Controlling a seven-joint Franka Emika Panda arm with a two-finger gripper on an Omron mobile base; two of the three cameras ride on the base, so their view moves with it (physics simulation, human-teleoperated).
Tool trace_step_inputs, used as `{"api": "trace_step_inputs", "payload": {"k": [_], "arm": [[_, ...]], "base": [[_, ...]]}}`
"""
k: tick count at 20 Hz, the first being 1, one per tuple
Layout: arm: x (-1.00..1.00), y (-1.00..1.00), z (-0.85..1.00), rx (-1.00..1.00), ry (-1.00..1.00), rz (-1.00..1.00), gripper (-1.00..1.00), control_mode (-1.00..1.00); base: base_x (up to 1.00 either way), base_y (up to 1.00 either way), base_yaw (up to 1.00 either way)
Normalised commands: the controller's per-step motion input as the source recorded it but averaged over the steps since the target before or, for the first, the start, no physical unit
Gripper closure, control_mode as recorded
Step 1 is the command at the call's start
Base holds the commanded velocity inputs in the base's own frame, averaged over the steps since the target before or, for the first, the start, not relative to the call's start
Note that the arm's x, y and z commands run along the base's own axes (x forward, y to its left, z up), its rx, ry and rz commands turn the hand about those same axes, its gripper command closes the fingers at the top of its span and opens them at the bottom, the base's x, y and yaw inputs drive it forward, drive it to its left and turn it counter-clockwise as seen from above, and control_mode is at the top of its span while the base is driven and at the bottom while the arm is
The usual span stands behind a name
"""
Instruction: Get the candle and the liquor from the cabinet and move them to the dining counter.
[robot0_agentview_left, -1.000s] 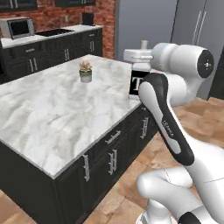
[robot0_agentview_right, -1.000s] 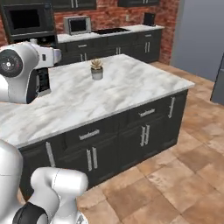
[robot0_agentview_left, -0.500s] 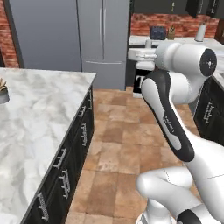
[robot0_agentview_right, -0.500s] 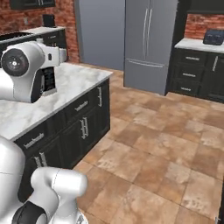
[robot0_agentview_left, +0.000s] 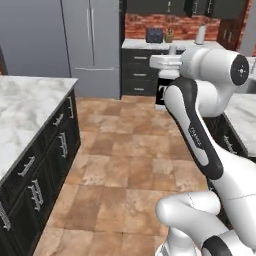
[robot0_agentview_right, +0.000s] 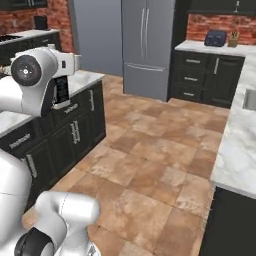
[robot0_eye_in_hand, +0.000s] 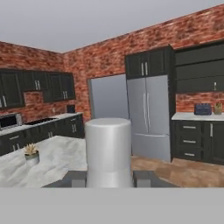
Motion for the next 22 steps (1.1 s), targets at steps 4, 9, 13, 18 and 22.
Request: {"api": "trace_step_inputs", "payload": {"k": [4, 9, 13, 18, 22], "arm": [[0.0, 0.0, 0.0, 0.0, 0.0, 0.0, 1.0, 1.0], [0.0, 0.0, 0.0, 0.0, 0.0, 0.0, 1.0, 1.0], [0.0, 0.0, 0.0, 0.0, 0.0, 0.0, 1.0, 1.0], [0.0, 0.0, 0.0, 0.0, 0.0, 0.0, 1.0, 1.0], [0.0, 0.0, 0.0, 0.0, 0.0, 0.0, 1.0, 1.0]], "base": [[-0.97, -0.98, -0.34], [-0.25, -0.46, -0.78], [0.0, -0.41, -0.89], [0.03, -0.92, -0.36], [0.53, -1.0, 0.16]]}}
